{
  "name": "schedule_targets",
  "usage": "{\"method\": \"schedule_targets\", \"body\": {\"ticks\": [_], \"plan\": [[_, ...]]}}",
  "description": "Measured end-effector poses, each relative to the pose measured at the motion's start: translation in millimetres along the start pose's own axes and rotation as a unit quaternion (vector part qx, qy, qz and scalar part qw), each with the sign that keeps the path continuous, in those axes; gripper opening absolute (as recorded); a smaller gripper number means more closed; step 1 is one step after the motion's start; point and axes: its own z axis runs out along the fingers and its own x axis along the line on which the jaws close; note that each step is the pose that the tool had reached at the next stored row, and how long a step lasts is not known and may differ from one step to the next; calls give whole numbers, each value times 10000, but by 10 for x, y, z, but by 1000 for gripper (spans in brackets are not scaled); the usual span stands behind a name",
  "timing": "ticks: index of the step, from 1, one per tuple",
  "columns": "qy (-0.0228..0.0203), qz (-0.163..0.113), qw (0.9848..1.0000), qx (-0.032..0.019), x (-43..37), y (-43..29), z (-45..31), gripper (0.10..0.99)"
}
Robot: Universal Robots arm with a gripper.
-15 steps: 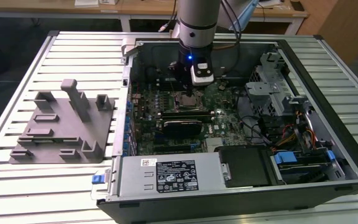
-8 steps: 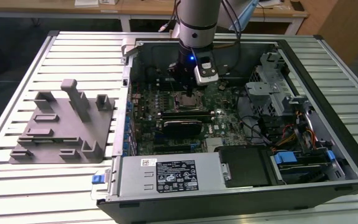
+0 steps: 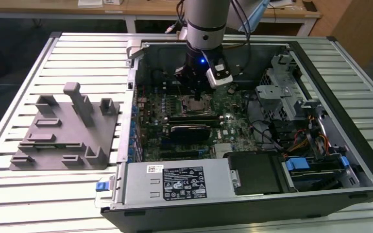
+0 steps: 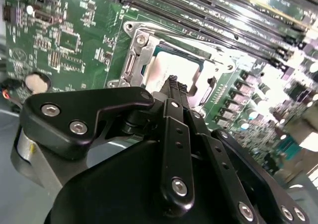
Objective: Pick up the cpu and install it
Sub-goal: 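Close the cpu cover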
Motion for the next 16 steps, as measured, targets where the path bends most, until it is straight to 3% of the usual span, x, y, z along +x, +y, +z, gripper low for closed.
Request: {"method": "schedule_targets", "body": {"ticks": [4, 9, 16], "plan": [[5, -263, 9997, -2, 0, 0, 0, 106], [5, -268, 9996, -5, 0, -1, 1, 106], [-29, -268, 9996, -27, 1, -18, 19, 106]]}}
